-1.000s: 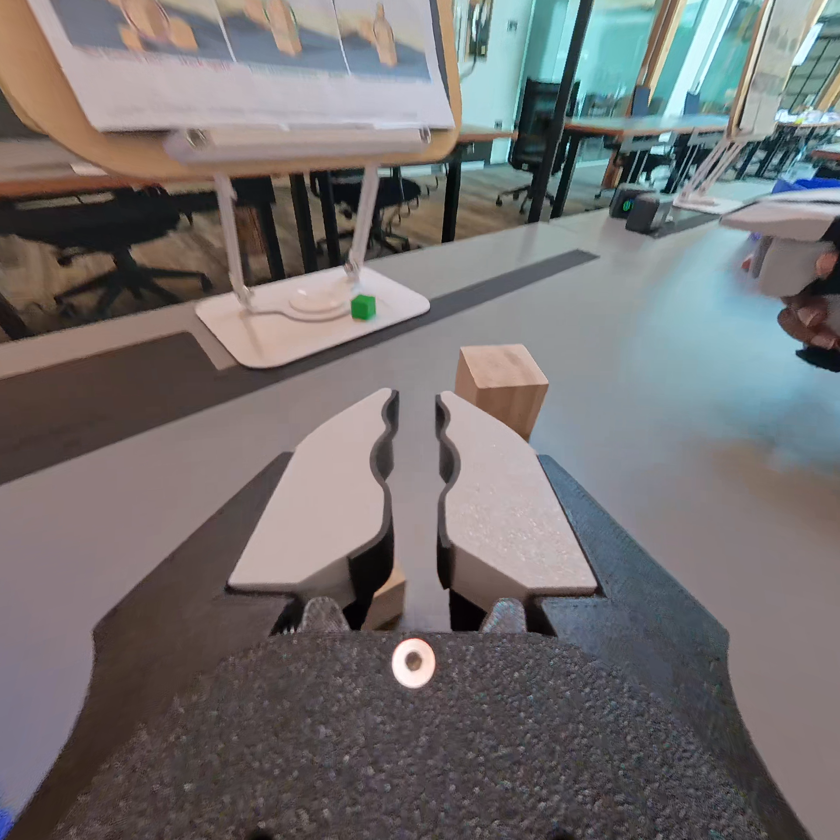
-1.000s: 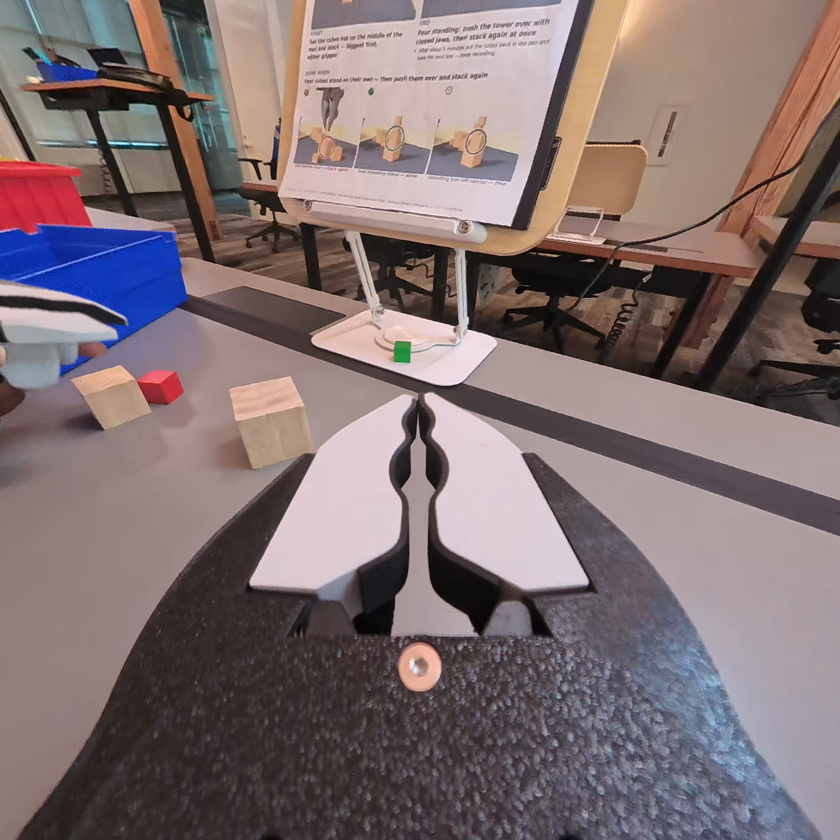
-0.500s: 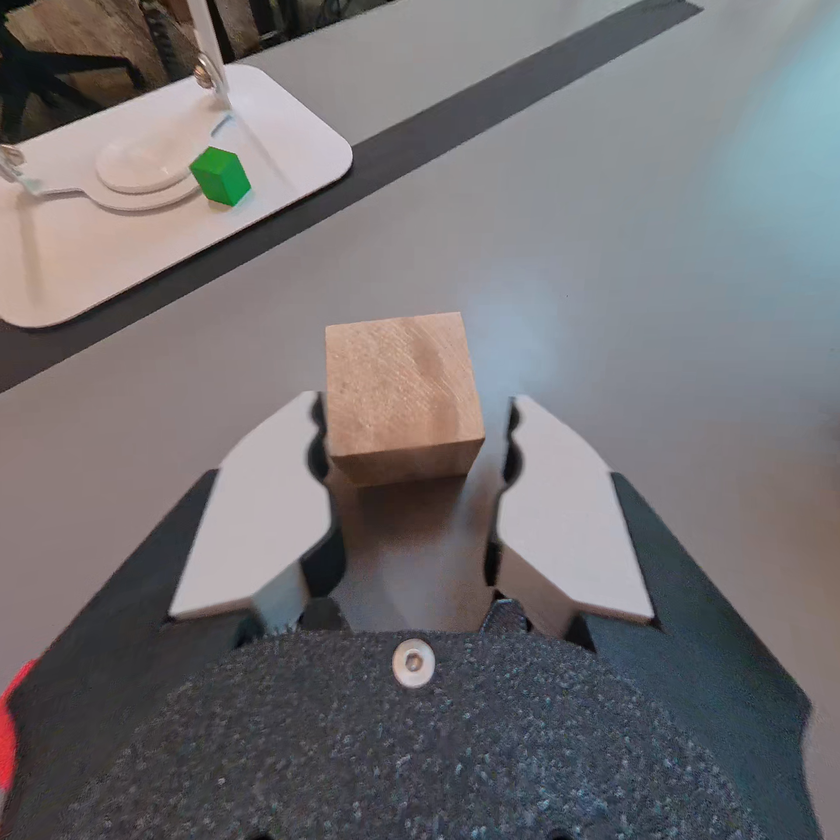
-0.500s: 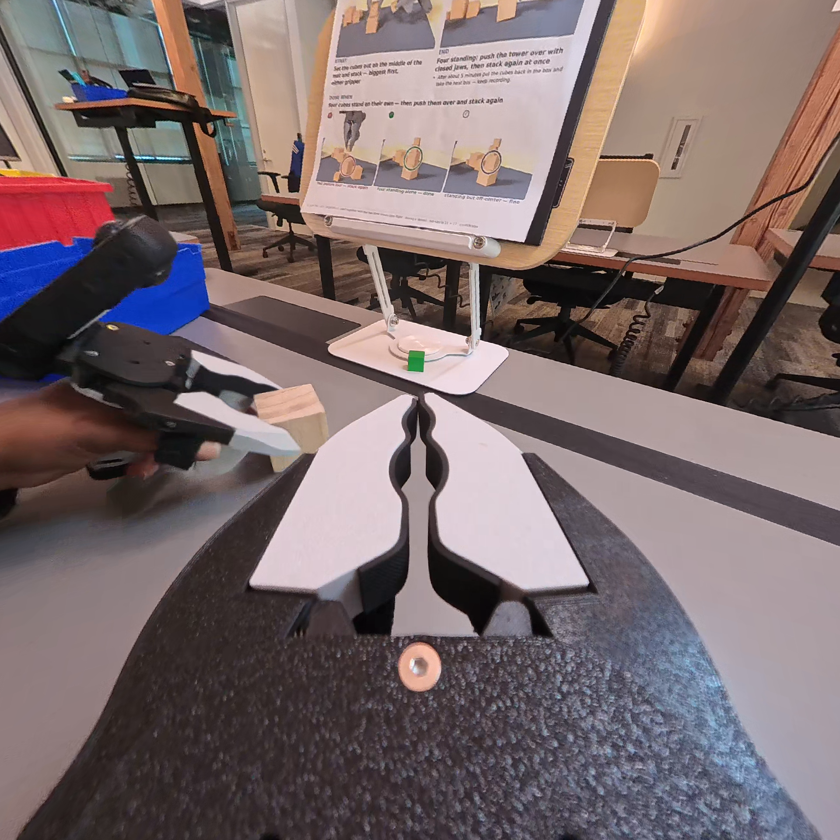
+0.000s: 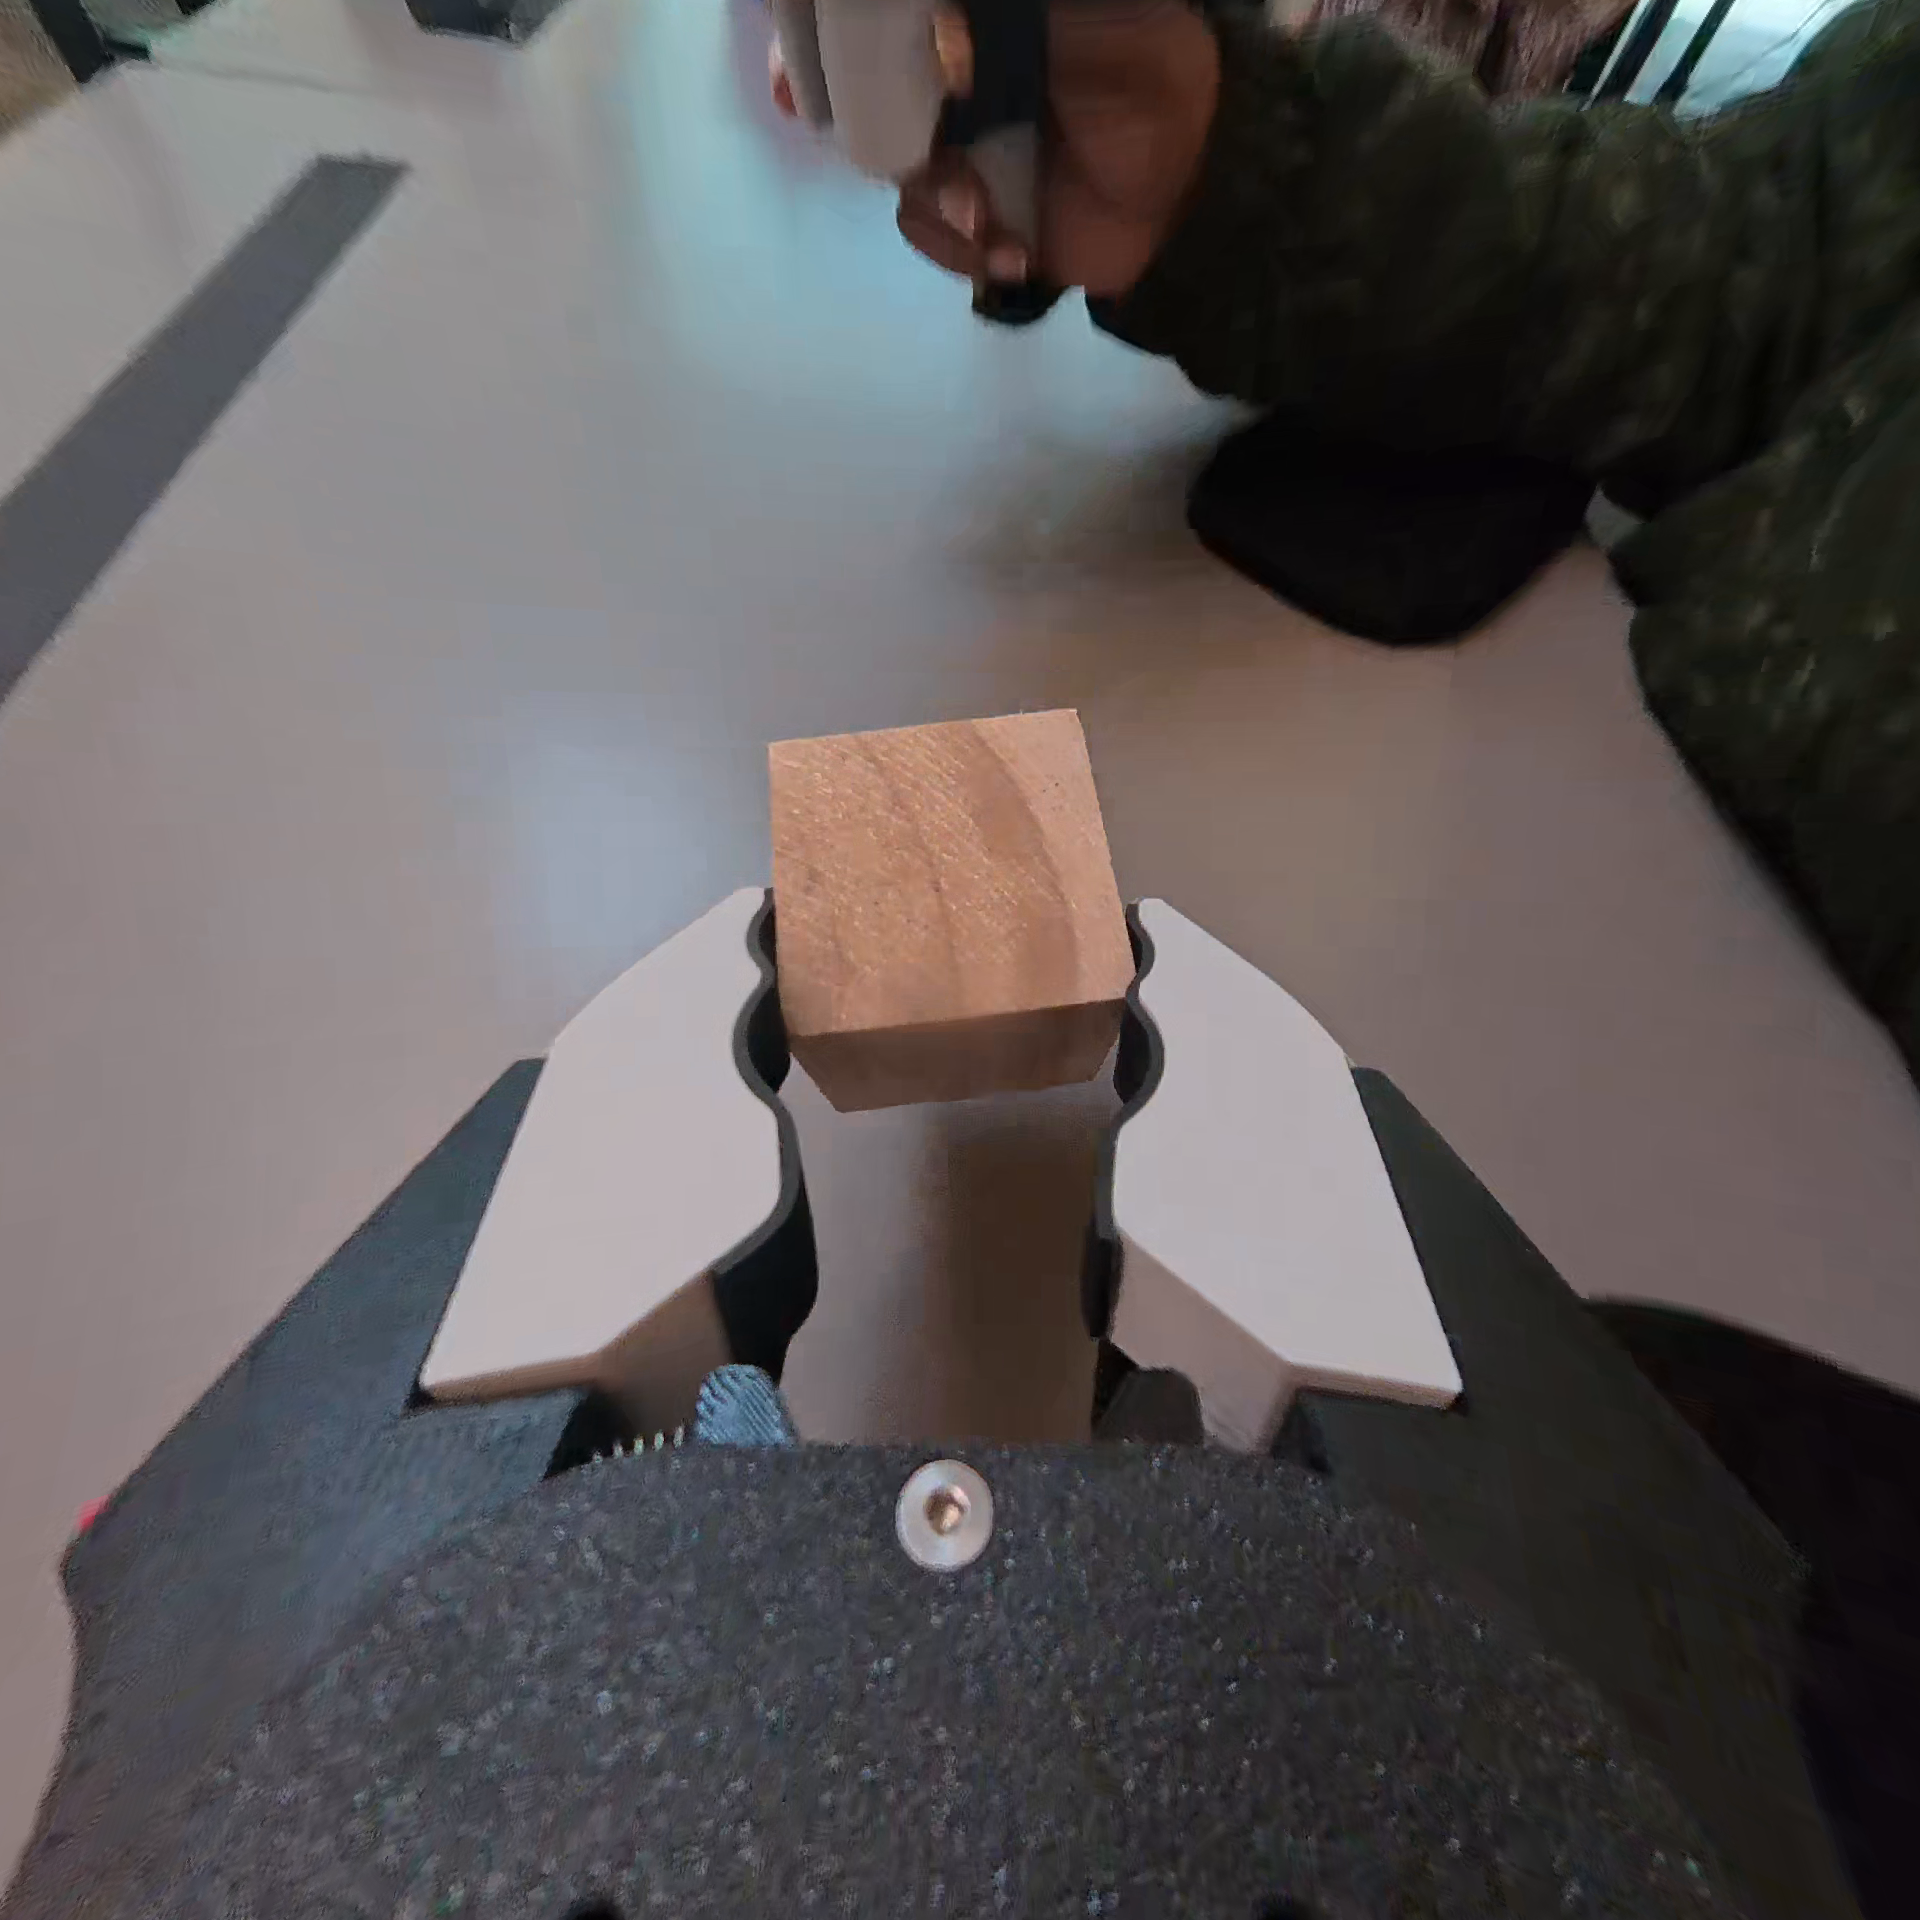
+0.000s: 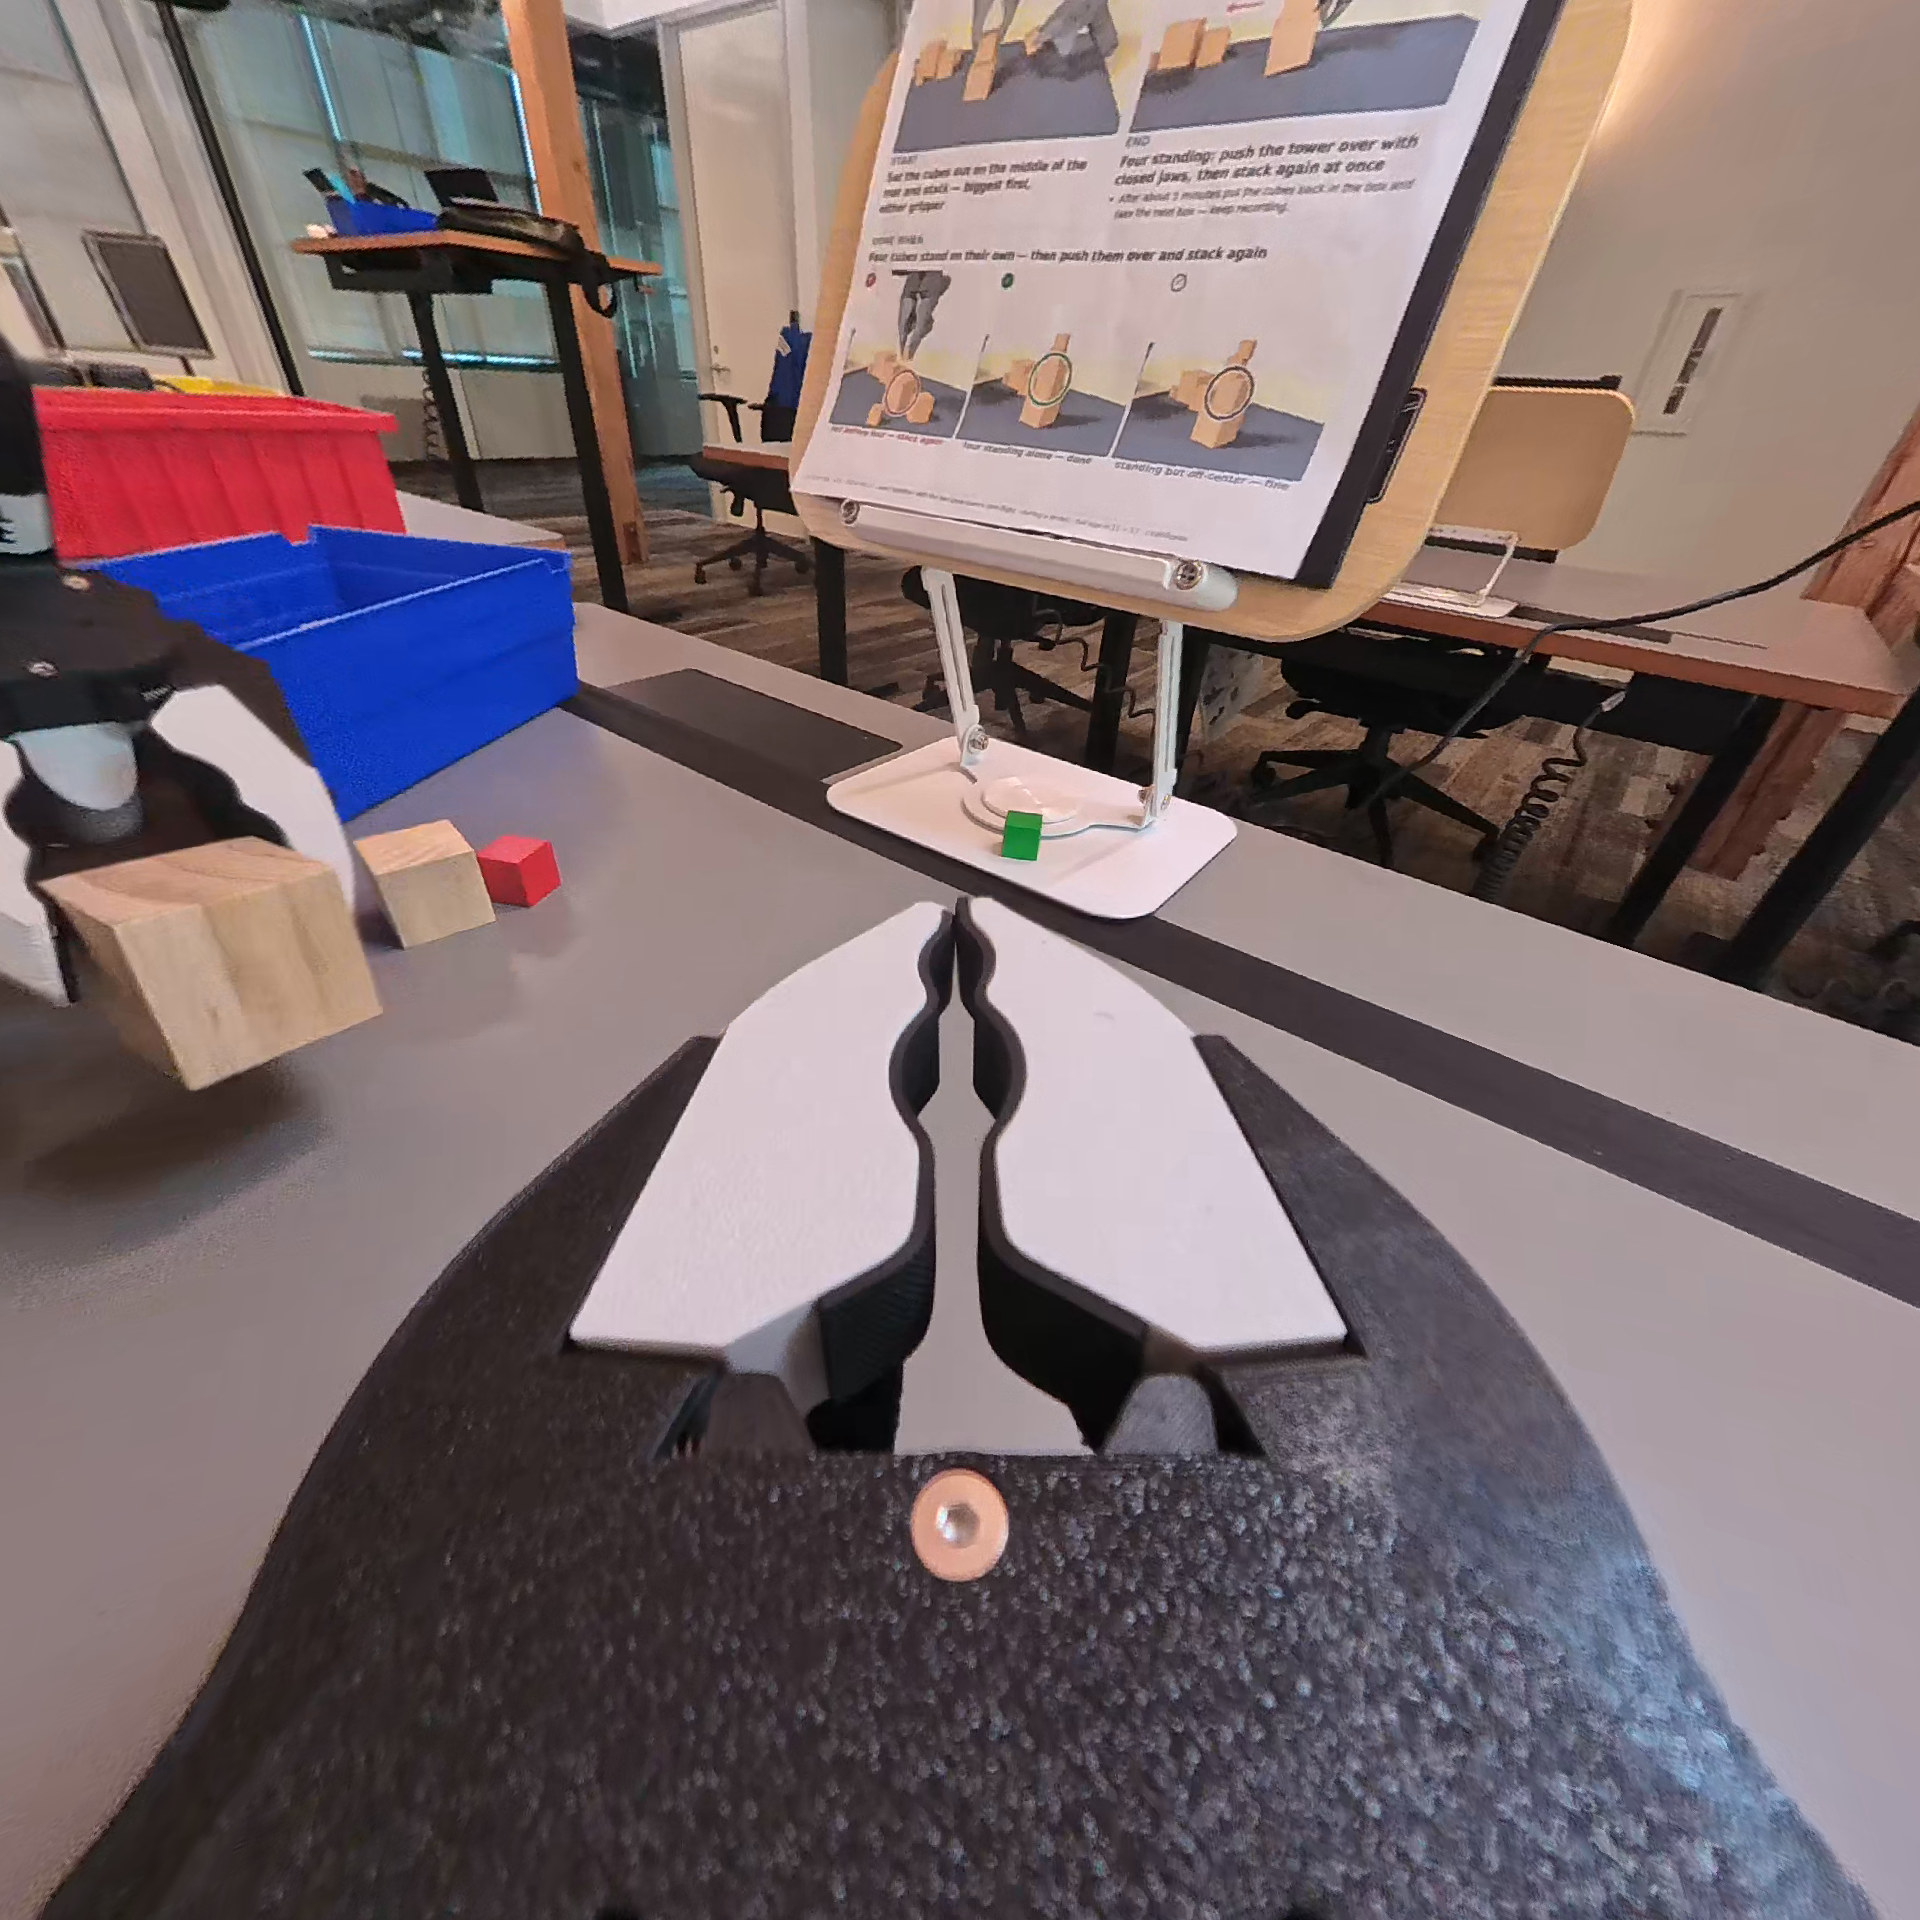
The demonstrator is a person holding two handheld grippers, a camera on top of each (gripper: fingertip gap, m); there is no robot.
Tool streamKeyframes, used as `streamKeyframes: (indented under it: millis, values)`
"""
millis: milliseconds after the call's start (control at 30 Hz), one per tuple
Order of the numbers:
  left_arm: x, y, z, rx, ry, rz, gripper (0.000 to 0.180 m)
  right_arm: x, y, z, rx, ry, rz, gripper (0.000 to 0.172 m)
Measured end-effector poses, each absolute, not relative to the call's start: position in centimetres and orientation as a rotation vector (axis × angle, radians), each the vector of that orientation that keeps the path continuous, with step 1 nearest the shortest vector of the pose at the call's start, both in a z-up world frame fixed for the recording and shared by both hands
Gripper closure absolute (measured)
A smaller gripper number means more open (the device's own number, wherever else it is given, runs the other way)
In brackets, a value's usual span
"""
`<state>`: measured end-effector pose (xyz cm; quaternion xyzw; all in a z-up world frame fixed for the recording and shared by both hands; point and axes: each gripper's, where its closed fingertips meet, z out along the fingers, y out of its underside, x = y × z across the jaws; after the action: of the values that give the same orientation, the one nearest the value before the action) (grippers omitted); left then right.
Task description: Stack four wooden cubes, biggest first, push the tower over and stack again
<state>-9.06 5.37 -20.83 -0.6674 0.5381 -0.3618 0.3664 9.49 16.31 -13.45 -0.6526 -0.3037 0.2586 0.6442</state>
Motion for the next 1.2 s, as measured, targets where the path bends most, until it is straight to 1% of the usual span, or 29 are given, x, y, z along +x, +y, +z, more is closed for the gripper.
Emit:
streamKeyframes:
  millis: [133, 233, 467, 533, 567, 633, 800, 933, 1200]
  values:
    - [-12.5, 3.6, -23.4, -1.797, 1.385, -0.902, 0.119, 8.9, 16.2, -14.2, -1.497, -0.732, 0.58, 0.171]
    - [-13.7, 2.9, -25.8, -1.849, 1.459, -0.805, 0.119, 8.4, 16.0, -14.9, -1.5, -0.767, 0.579, 0.171]
    - [-13.9, 2.9, -25.9, -1.821, 1.51, -0.726, 0.119, 6.8, 14.6, -15.2, -1.428, -0.868, 0.627, 0.171]
    - [-14.6, 3.0, -26.1, -1.883, 1.489, -0.713, 0.109, 6.8, 14.6, -15.2, -1.429, -0.862, 0.646, 0.171]
    - [-14.9, 3.0, -25.8, -1.892, 1.479, -0.704, 0.109, 6.9, 14.6, -15.1, -1.428, -0.856, 0.656, 0.171]
    - [-15.6, 2.9, -24.8, -1.872, 1.444, -0.678, 0.11, 7.0, 14.6, -14.9, -1.427, -0.844, 0.666, 0.171]
    - [-18.5, 4.1, -21.5, -1.84, 1.265, -0.608, 0.12, 6.9, 14.5, -14.9, -1.428, -0.85, 0.676, 0.171]
    - [-20.3, 5.8, -20.1, -1.87, 1.226, -0.513, 0.122, 6.7, 14.4, -14.9, -1.43, -0.858, 0.671, 0.171]
    - [-20.3, 9.6, -22.8, -2.113, 1.51, -0.224, 0.125, 6.6, 14.1, -14.6, -1.419, -0.87, 0.667, 0.171]
